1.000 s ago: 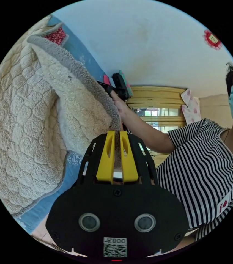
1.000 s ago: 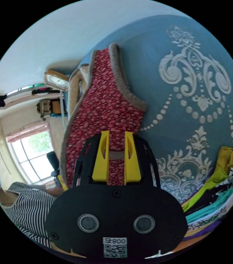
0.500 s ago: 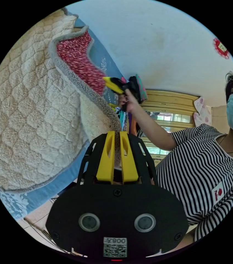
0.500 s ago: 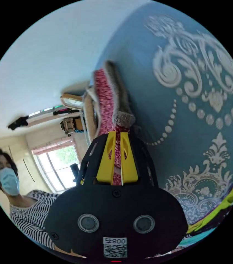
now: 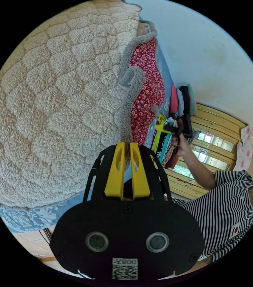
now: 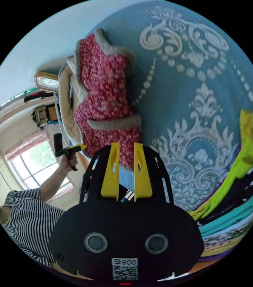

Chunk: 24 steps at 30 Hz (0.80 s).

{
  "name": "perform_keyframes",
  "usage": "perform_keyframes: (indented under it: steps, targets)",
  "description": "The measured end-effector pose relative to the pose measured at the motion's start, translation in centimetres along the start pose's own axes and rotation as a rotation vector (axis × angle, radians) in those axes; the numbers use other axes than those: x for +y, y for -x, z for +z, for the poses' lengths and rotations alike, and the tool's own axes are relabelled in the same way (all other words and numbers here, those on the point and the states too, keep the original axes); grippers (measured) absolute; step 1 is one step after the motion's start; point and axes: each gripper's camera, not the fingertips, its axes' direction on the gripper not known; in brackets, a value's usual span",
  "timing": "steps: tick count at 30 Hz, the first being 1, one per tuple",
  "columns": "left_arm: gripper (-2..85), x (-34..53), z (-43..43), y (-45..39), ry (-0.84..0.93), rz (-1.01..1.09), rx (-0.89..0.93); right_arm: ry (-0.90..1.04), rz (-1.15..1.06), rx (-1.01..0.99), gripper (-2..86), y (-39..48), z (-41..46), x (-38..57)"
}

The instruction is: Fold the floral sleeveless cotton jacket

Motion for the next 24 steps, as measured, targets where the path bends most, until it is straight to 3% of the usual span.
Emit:
perform_keyframes:
  steps: [5,15,20,24]
  targets:
    - [3.0,-0.2,1.1,-0.5,0.02,-0.016,0.005,-0.04,0.115,-0.082,8.8,-2.1,3.6,1.7]
    - [3.0,1.1,1.9,-3.4,0.043,0.037,0.058,0.104,-0.077,0.003,3.3,2.2,0.7,4.9]
    - [3.0,1.7,4.7,-1.4,0.089,-0.074,0.016,0.115,0.151,0.007,1.2,-2.0,1.7,5.2]
    - [3.0,1.8,5.6,-1.2,0.056,-0.09,0.023,-0.066,0.043,-0.086,1.6,1.3,-1.9,4.5]
